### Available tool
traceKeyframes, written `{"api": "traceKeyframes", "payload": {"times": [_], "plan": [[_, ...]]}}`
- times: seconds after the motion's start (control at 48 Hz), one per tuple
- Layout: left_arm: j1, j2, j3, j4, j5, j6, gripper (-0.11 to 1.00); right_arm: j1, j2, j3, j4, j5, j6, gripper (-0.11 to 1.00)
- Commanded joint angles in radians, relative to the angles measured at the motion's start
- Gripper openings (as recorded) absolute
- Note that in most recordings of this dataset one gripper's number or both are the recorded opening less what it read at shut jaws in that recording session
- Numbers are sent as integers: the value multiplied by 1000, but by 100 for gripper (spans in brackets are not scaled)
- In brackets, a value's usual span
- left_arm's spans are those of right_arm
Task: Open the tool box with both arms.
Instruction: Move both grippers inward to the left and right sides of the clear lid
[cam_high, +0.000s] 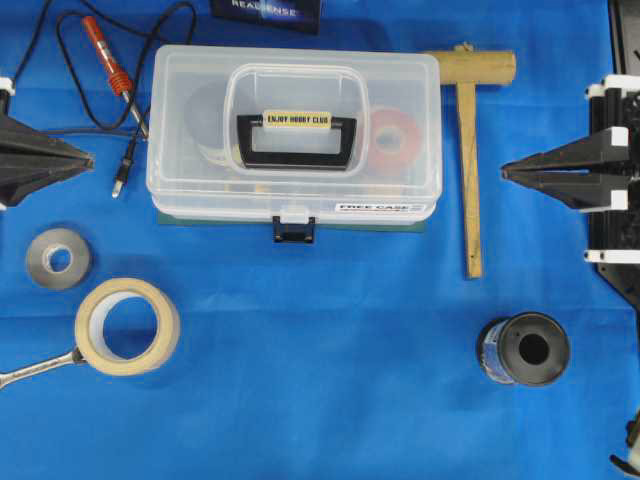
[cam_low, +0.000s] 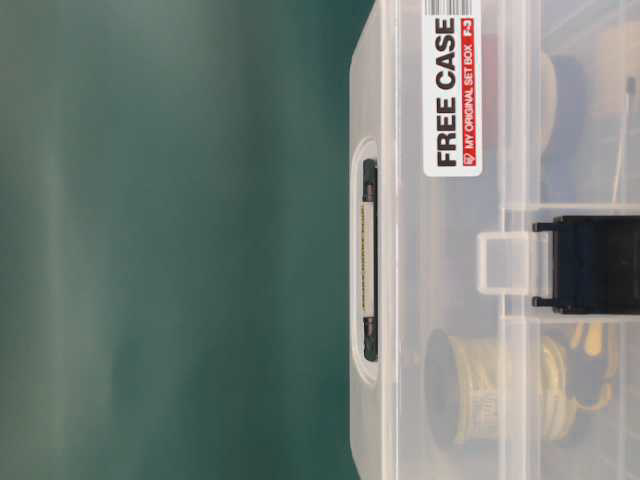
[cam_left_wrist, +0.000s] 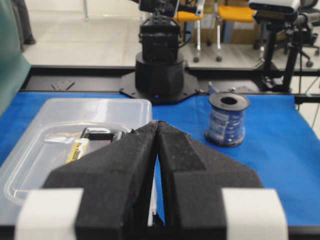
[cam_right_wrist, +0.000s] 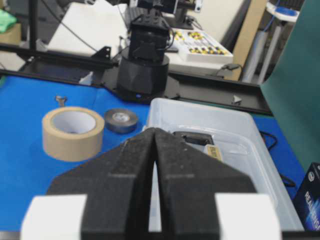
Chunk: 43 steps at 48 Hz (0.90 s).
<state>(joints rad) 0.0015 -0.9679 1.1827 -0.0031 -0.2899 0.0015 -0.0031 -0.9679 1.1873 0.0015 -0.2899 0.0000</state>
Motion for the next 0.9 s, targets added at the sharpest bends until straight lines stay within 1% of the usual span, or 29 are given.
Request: {"api": "traceKeyframes", "payload": {"times": [0.0, 0.104, 0.271, 0.396, 0.5, 0.521, 0.562, 0.604, 0.645, 0.75, 0.791, 0.833, 0.874], "plan": [[-2, 11, -15, -28, 35, 18, 0, -6, 15, -32, 2, -6, 0, 0], [2, 8, -17, -31, 58, 32, 0, -21, 25, -41, 2, 32, 6, 0], [20, 8, -14, -31, 98, 32, 0, -43, 41, -54, 14, 120, 15, 0], [71, 14, -8, -31, 170, 25, 0, -54, 44, -55, 28, 170, 17, 0], [104, 14, 0, -34, 199, 25, 1, -69, 51, -54, 46, 209, 17, 1], [109, 14, 2, -34, 201, 25, 1, -72, 54, -52, 49, 216, 17, 3], [117, 14, 5, -34, 209, 25, 4, -81, 58, -51, 54, 233, 17, 10], [123, 14, 9, -34, 213, 28, 11, -92, 66, -49, 57, 249, 17, 20], [126, 14, 15, -34, 221, 31, 22, -103, 74, -49, 58, 262, 18, 32], [140, 14, 35, -34, 253, 34, 53, -138, 104, -43, 61, 305, 18, 63], [152, 14, 41, -34, 267, 35, 65, -153, 118, -43, 61, 321, 18, 74], [169, 15, 52, -34, 275, 35, 76, -170, 130, -41, 61, 333, 18, 82], [186, 15, 61, -34, 281, 35, 85, -186, 143, -38, 61, 342, 18, 86]]}}
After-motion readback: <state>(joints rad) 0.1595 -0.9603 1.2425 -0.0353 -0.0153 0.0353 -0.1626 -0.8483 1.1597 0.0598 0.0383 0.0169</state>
